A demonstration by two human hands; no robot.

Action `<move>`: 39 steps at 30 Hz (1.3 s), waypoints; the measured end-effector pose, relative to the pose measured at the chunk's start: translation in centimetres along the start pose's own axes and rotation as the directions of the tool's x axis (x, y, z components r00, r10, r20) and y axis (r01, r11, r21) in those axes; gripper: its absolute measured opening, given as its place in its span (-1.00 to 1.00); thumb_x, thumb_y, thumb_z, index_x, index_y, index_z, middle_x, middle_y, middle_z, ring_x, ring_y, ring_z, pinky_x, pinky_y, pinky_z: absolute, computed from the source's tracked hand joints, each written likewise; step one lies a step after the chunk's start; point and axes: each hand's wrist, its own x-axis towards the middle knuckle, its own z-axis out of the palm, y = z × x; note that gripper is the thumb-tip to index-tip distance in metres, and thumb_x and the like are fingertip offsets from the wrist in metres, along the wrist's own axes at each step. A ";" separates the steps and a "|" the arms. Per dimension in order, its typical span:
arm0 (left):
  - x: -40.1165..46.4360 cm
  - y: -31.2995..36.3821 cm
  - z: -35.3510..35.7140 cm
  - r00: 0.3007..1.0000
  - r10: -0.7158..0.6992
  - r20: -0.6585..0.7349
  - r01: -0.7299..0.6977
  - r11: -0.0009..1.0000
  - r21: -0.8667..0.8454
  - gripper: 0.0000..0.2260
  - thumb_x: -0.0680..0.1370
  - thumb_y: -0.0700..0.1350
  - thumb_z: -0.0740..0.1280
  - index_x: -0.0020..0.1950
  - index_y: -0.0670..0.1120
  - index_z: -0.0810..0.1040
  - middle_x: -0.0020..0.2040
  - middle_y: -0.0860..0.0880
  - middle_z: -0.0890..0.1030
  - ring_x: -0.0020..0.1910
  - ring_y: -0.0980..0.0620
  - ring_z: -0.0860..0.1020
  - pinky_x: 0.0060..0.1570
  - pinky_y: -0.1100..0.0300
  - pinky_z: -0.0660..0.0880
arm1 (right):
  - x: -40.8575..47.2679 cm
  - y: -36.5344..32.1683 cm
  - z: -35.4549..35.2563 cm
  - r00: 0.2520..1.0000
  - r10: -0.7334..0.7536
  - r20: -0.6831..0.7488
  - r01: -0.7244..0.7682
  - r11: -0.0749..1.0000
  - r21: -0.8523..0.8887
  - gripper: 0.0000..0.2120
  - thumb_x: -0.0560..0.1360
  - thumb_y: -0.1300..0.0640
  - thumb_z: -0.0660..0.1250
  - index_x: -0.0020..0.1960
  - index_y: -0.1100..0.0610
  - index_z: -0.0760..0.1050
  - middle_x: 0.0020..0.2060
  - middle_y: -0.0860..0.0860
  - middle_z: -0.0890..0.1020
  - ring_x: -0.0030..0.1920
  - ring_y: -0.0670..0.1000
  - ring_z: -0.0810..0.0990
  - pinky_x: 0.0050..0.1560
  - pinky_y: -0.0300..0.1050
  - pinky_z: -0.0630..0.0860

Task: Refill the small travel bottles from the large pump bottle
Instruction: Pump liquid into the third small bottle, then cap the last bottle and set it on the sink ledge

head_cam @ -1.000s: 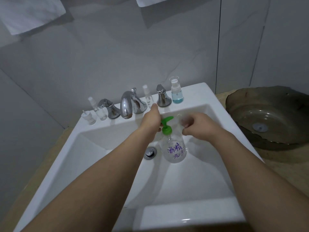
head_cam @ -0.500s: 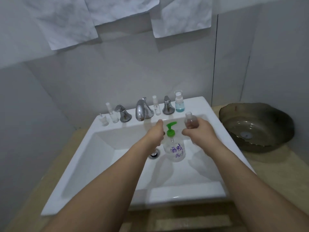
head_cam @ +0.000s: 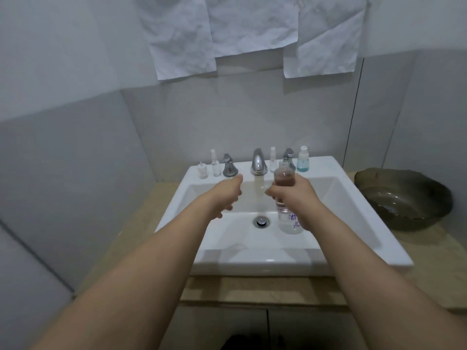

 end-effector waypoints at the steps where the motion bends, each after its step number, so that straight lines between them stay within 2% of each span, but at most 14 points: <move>1: -0.3 -0.5 -0.7 1.000 -0.002 -0.011 0.002 1.000 0.004 -0.47 0.62 0.25 -0.04 0.29 -0.09 0.47 0.26 -0.04 0.50 0.13 -0.09 0.50 0.26 -0.12 0.36 | -0.3 -0.2 0.7 1.000 -0.001 0.012 0.001 1.000 0.002 -0.83 0.36 0.32 0.42 -0.15 0.14 0.47 -0.32 0.06 0.51 -0.34 0.01 0.44 -0.36 -0.21 0.39; 5: -1.7 -2.8 -3.8 0.999 -0.013 -0.044 0.012 1.000 -0.011 -0.54 0.63 0.21 0.00 0.23 -0.08 0.48 0.20 -0.05 0.52 0.11 -0.10 0.52 0.21 -0.09 0.38 | -1.3 -0.3 4.1 0.998 -0.002 0.059 0.000 0.999 0.033 -0.81 0.35 0.31 0.44 -0.11 0.14 0.48 -0.32 0.05 0.55 -0.31 0.01 0.48 -0.27 -0.15 0.43; 9: -1.7 -4.5 -5.7 0.998 -0.020 -0.062 0.019 1.000 -0.008 -0.59 0.62 0.15 0.07 0.22 -0.10 0.49 0.20 -0.06 0.53 0.12 -0.11 0.54 0.20 -0.08 0.41 | -1.6 -0.4 6.2 0.996 0.010 0.089 -0.014 0.999 0.042 -0.80 0.39 0.32 0.42 -0.02 0.21 0.49 -0.30 0.11 0.52 -0.32 0.01 0.46 -0.32 -0.18 0.40; 14: -0.2 -6.6 -7.6 0.996 -0.039 -0.080 0.038 0.999 -0.016 -0.69 0.61 0.05 0.13 0.22 -0.10 0.47 0.21 -0.07 0.52 0.02 -0.07 0.52 0.03 0.02 0.40 | -0.1 0.1 8.8 0.990 0.030 0.139 -0.041 0.996 0.074 -0.81 0.41 0.38 0.36 -0.22 0.17 0.39 -0.31 0.15 0.38 -0.40 0.01 0.30 -0.42 -0.20 0.26; 16: 1.0 -7.1 -8.0 0.995 -0.032 -0.097 0.030 0.999 -0.023 -0.72 0.59 0.01 0.15 0.20 -0.09 0.46 0.12 -0.06 0.51 -0.03 -0.05 0.51 -0.05 0.06 0.38 | 1.0 0.8 9.6 0.986 0.038 0.165 -0.054 0.994 0.091 -0.78 0.41 0.39 0.34 -0.28 0.16 0.36 -0.32 0.15 0.34 -0.45 0.00 0.24 -0.47 -0.23 0.21; 19: 3.1 -7.8 -8.4 0.989 0.016 -0.146 -0.026 0.997 -0.066 -0.88 0.58 -0.09 0.20 0.04 -0.11 0.45 -0.04 -0.07 0.45 -0.13 -0.06 0.42 -0.20 0.14 0.31 | 2.6 1.9 10.8 0.983 0.059 0.173 -0.073 0.994 0.077 -0.85 0.40 0.37 0.35 -0.16 0.18 0.42 -0.33 0.14 0.37 -0.44 0.01 0.26 -0.47 -0.23 0.23; 22: 5.9 -8.8 -8.7 0.976 0.044 -0.214 -0.066 0.993 -0.095 -0.99 0.53 -0.17 0.24 -0.08 -0.11 0.43 -0.15 -0.08 0.41 -0.21 -0.03 0.35 -0.18 0.14 0.26 | 5.0 3.2 12.2 0.980 0.084 0.178 -0.097 0.993 0.065 -0.85 0.40 0.36 0.36 -0.17 0.19 0.41 -0.37 0.12 0.37 -0.47 0.01 0.26 -0.49 -0.25 0.24; 25: 8.8 -9.5 -9.1 0.960 0.071 -0.269 -0.088 0.995 -0.053 -0.97 0.45 -0.18 0.24 -0.18 -0.09 0.41 -0.28 -0.05 0.38 -0.30 -0.03 0.32 -0.23 0.10 0.26 | 7.3 4.4 13.4 0.982 0.093 0.167 -0.104 0.993 0.058 -0.85 0.40 0.35 0.37 -0.15 0.19 0.43 -0.33 0.14 0.40 -0.43 0.03 0.30 -0.46 -0.22 0.28; 27: 10.6 -9.6 -9.3 0.943 0.095 -0.319 -0.100 0.995 -0.001 -0.93 0.46 -0.15 0.25 -0.10 -0.08 0.49 -0.21 -0.03 0.49 -0.23 -0.05 0.45 -0.16 0.12 0.40 | 8.5 5.0 14.0 0.982 0.093 0.164 -0.105 0.993 0.063 -0.85 0.40 0.35 0.37 -0.15 0.18 0.43 -0.33 0.13 0.41 -0.41 0.03 0.32 -0.42 -0.19 0.30; 28: 11.7 -9.6 -9.3 0.937 0.105 -0.334 -0.103 0.994 0.026 -0.83 0.47 -0.12 0.26 0.04 -0.08 0.52 -0.09 -0.03 0.55 -0.09 -0.07 0.52 -0.02 0.11 0.48 | 9.3 5.4 14.3 0.982 0.092 0.166 -0.105 0.992 0.070 -0.83 0.39 0.35 0.37 -0.18 0.17 0.41 -0.35 0.12 0.40 -0.42 0.02 0.31 -0.42 -0.18 0.29; 30: 13.7 -9.7 -9.4 0.918 0.121 -0.377 -0.087 0.991 0.105 -0.63 0.49 -0.06 0.25 0.30 -0.06 0.45 0.20 -0.03 0.54 0.20 -0.08 0.49 0.23 0.01 0.43 | 11.0 6.2 14.8 0.983 0.091 0.161 -0.106 0.991 0.086 -0.75 0.38 0.36 0.37 -0.27 0.12 0.35 -0.40 0.08 0.36 -0.47 0.01 0.27 -0.43 -0.18 0.25; 32: 15.2 -9.6 -9.3 0.901 0.136 -0.411 -0.084 0.986 0.142 -0.54 0.50 -0.02 0.25 0.40 -0.07 0.38 0.35 -0.03 0.47 0.34 -0.10 0.41 0.30 -0.02 0.37 | 12.4 7.0 15.1 0.986 0.087 0.145 -0.099 0.992 0.075 -0.71 0.36 0.36 0.38 -0.30 0.08 0.32 -0.43 0.05 0.35 -0.51 0.00 0.26 -0.44 -0.19 0.25; 36: 18.5 -9.2 -8.9 0.886 0.160 -0.436 -0.056 0.969 0.240 -0.54 0.51 0.06 0.27 0.35 -0.11 0.39 0.32 -0.06 0.48 0.31 -0.14 0.42 0.25 0.00 0.39 | 14.7 9.0 15.6 0.987 0.042 0.153 -0.047 0.999 0.028 -0.77 0.34 0.33 0.40 -0.22 0.08 0.39 -0.39 0.00 0.37 -0.44 0.00 0.30 -0.39 -0.18 0.28; 39: 20.2 -8.8 -8.5 0.869 0.175 -0.463 -0.050 0.962 0.268 -0.53 0.50 0.12 0.29 0.31 -0.12 0.41 0.28 -0.08 0.52 0.27 -0.15 0.45 0.21 0.02 0.40 | 15.8 10.6 15.4 0.985 0.044 0.169 -0.056 0.996 0.067 -0.78 0.33 0.34 0.40 -0.21 0.11 0.38 -0.39 0.01 0.35 -0.44 0.00 0.28 -0.40 -0.17 0.27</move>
